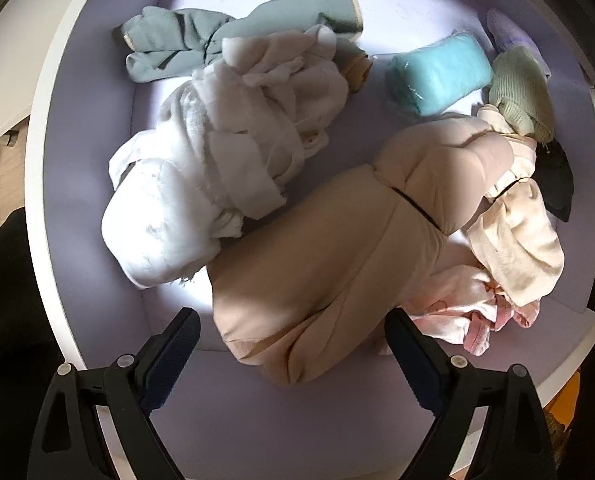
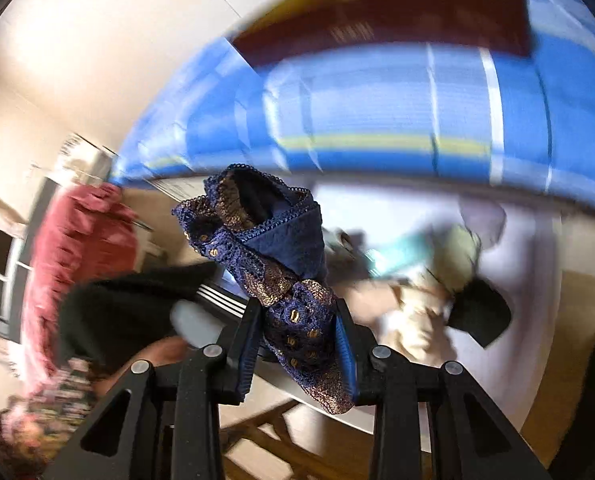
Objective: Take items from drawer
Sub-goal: 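Carry the navy lace garment up into the gold tray and release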
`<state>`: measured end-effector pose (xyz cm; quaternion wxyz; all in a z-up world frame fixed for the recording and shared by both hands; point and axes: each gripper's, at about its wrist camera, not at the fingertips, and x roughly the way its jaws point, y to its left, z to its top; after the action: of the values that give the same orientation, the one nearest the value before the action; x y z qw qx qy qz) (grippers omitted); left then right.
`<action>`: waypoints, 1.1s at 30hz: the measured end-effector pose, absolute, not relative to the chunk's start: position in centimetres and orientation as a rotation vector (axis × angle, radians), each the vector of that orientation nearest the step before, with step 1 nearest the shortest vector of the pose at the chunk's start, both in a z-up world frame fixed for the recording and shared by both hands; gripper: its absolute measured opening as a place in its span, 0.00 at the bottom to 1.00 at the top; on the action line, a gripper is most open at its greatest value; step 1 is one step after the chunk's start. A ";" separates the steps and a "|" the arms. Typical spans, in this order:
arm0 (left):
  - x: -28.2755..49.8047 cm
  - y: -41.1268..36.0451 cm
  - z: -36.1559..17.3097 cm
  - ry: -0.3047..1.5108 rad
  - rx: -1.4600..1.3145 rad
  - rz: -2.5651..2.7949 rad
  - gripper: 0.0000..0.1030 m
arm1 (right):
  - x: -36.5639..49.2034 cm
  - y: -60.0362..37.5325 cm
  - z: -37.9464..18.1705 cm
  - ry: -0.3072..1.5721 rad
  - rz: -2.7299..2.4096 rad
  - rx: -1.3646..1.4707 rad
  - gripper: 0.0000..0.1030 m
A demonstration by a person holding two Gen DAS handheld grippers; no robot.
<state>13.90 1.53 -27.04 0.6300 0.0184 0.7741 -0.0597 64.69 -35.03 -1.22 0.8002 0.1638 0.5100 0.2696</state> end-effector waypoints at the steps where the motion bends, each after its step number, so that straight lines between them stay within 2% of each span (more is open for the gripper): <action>1: 13.8 1.5 -27.2 1.775 0.032 -0.135 0.92 | 63.4 -34.5 -0.9 1.076 0.588 0.368 0.34; 7: 14.1 1.4 -26.8 1.771 -0.016 -0.146 0.91 | 66.0 -36.2 6.7 0.907 0.608 0.456 0.34; 13: 14.3 0.6 -26.5 1.750 -0.016 -0.149 0.91 | 71.3 -39.1 10.9 0.813 0.395 0.409 0.34; 22: 15.2 0.9 -24.7 1.730 0.014 -0.179 0.91 | 81.7 -42.5 10.0 0.886 0.067 0.461 0.34; 30: 15.9 0.4 -24.9 1.729 -0.008 -0.186 0.91 | 87.1 -43.4 6.0 0.949 -0.119 0.483 0.34; 33: 16.1 0.5 -24.6 1.729 -0.016 -0.189 0.91 | 88.5 -44.1 5.5 0.942 -0.190 0.476 0.38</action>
<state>16.13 0.49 -24.62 0.6450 -0.0068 0.7596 -0.0831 88.47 -44.11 5.48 0.8596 0.2268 0.4487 -0.0906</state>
